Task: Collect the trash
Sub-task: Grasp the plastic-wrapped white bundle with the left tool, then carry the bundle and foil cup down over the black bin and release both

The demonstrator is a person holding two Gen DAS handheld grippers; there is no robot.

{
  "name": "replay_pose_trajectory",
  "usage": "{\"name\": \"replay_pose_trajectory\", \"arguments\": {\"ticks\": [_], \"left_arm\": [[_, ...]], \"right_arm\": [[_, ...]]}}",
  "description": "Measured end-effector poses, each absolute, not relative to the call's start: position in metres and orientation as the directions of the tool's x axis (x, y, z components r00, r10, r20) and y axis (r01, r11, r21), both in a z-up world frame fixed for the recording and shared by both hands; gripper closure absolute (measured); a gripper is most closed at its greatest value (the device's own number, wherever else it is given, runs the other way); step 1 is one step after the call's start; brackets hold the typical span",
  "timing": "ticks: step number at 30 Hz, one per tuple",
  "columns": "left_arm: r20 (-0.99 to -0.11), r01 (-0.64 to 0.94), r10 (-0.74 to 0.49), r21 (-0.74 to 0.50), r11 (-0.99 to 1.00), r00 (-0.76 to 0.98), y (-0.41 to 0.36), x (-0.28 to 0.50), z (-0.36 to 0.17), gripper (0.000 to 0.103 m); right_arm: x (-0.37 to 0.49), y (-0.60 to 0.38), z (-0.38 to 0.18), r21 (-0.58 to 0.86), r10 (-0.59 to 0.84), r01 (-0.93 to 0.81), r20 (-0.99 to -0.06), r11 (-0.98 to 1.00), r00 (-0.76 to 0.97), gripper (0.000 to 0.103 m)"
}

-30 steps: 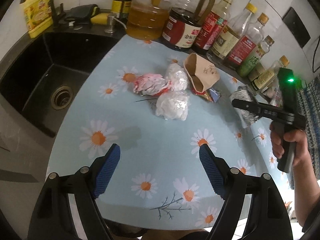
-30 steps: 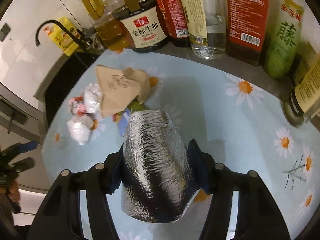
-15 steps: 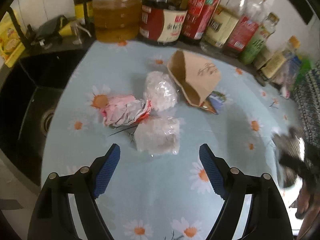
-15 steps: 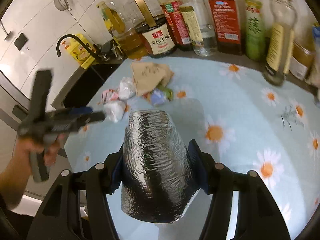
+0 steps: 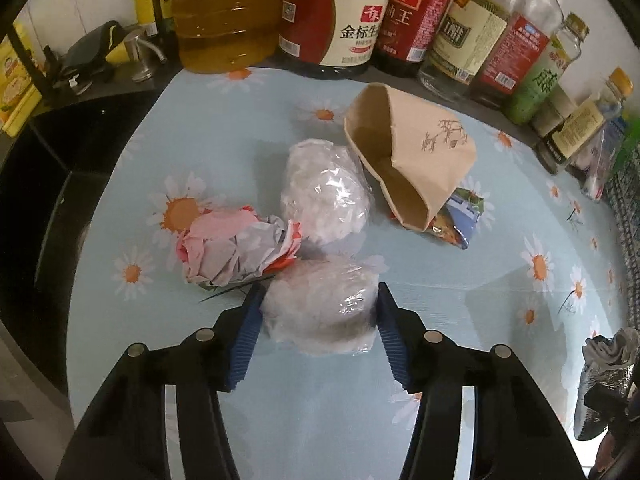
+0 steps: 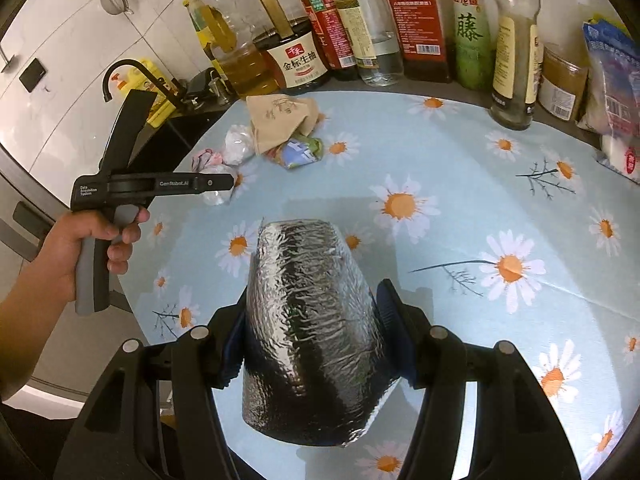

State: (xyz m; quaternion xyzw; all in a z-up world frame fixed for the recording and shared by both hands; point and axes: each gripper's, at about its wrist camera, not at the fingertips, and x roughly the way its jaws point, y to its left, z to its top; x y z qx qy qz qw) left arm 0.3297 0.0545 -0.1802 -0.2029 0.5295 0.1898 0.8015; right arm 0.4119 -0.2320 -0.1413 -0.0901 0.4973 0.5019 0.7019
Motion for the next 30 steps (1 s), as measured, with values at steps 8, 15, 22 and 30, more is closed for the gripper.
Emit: {"name": "replay_pose_trajectory", "arguments": {"ticks": [8,15,22,30], "left_arm": [[-0.910,-0.514,0.088,-0.148,0.845,0.405,0.055,0.319,-0.172,0.052],[-0.888,-0.451,0.052,-0.181,0.874,0.456,0.048,0.293,-0.154,0.052],[-0.858,-0.361,-0.011,-0.227,0.905,0.513,0.036,0.249,-0.141,0.052],[-0.830,-0.265,-0.091,-0.277,0.924,0.550,0.033,0.191,-0.134,0.052]], "right_arm": [[0.411,-0.234,-0.136,0.357,0.618,-0.795,-0.786,0.490,0.027,0.043],[0.390,-0.229,-0.128,0.365,0.622,-0.755,-0.780,0.544,0.071,0.043],[0.344,-0.223,-0.114,0.347,0.615,-0.726,-0.778,0.593,0.130,0.043],[0.277,-0.210,-0.109,0.330,0.592,-0.698,-0.788,0.636,0.167,0.043]]}}
